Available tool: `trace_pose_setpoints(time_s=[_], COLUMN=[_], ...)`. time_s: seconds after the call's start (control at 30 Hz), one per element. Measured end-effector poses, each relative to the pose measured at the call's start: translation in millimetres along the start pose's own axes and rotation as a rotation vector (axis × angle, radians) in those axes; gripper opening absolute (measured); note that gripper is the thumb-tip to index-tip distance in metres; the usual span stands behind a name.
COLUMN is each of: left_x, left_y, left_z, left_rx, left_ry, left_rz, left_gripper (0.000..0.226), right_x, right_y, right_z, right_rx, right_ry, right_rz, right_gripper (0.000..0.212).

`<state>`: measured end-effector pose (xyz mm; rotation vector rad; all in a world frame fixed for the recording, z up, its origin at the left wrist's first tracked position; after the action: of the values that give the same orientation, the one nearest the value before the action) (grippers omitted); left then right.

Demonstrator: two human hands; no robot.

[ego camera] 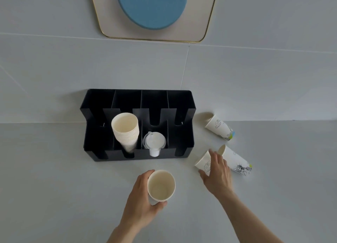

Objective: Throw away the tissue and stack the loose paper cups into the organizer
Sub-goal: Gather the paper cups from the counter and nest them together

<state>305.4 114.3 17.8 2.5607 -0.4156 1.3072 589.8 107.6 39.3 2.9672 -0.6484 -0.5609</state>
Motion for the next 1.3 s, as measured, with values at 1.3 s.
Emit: trace_pose_setpoints(time_s=[1.3], left_x=[21.0], left_y=[-9.4], left_z=[20.8], left_rx=[-0.03], left_ry=[0.007], left_rz=[0.028], left_gripper=[0.098], right_x=[-4.4], right_y=[38.0], right_z=[-21.1], right_rx=[0.169], right_ry=[-0.363], right_rz=[-0.06], right_gripper=[0.051])
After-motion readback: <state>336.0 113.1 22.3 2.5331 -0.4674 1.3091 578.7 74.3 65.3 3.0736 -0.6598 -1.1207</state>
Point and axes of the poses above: each hand's wrist, its own y-axis away from the middle knuckle, its own z-axis out of the palm, x = y × z, the point moved 7 cm from there along -y, towards the middle knuckle, and after that the axes turned 3 degrees about -x, right-handed, at the moved point
